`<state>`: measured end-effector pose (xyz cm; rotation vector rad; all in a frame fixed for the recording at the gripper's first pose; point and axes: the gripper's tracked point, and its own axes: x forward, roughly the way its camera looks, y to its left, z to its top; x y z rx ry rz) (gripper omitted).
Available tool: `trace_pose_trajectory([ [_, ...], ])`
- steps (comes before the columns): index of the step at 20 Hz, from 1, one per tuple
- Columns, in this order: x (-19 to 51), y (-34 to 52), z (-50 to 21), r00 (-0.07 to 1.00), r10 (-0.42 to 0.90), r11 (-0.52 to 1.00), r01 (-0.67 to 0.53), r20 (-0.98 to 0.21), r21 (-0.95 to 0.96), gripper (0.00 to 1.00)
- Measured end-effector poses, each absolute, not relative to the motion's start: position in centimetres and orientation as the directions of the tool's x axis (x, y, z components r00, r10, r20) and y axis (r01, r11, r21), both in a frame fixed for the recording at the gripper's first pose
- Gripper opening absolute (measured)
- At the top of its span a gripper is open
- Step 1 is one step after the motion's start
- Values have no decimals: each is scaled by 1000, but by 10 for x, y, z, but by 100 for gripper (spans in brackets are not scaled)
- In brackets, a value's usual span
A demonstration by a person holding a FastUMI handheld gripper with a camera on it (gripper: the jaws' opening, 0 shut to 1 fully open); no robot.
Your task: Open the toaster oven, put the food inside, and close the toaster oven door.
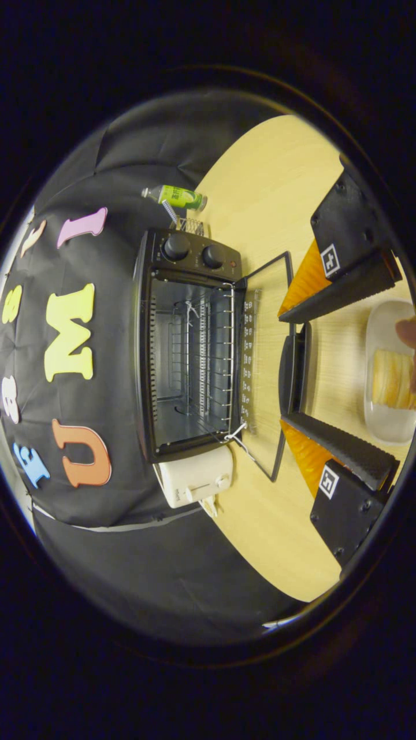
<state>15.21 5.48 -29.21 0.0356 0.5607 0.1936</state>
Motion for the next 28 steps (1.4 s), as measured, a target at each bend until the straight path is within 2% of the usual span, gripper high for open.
trace_pose_trajectory([
  [7, 105, 48, -231, 905, 182, 983, -176, -383, 51, 100],
  [13, 63, 32, -225, 920, 163, 987, -152, -357, 60, 100],
  [28, 18, 49, -339, 789, 174, 984, -160, -590, 76, 100],
])
